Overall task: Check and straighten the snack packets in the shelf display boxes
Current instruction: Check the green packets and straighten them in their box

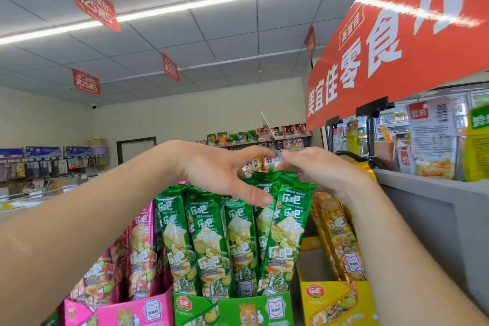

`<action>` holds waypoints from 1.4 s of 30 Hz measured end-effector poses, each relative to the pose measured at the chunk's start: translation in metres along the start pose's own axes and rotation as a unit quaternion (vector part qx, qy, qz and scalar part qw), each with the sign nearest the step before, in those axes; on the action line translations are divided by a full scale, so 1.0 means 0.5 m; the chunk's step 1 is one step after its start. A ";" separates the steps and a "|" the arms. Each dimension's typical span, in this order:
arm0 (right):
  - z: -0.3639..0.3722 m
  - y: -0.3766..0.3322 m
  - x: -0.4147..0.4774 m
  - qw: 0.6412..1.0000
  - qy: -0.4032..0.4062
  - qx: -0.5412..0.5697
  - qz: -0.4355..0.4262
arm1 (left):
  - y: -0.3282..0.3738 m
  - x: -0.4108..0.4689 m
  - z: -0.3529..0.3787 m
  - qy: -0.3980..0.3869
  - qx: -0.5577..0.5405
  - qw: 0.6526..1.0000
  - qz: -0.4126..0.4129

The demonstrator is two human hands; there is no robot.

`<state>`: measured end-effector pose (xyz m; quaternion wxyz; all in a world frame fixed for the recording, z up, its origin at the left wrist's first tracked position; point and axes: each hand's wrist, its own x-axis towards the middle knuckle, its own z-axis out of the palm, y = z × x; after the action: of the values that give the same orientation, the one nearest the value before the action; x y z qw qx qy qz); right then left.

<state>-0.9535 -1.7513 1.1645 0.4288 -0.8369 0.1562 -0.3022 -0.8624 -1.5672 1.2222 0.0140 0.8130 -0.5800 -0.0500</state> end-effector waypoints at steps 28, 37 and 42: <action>0.034 0.038 -0.065 0.997 -0.036 -0.009 -0.060 | 0.015 0.044 -0.005 -0.021 0.140 0.988 -0.059; 0.025 0.042 -0.082 0.995 -0.043 0.015 -0.085 | -0.005 0.030 -0.045 0.138 0.042 0.989 -0.011; 0.023 0.040 -0.082 0.996 -0.042 -0.004 -0.076 | 0.006 0.028 -0.087 0.175 0.032 0.984 -0.012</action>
<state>-0.9776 -1.7347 1.1278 0.4074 -0.8601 0.0756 -0.2976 -0.8564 -1.5831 1.2650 0.0887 0.8159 -0.5603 0.1116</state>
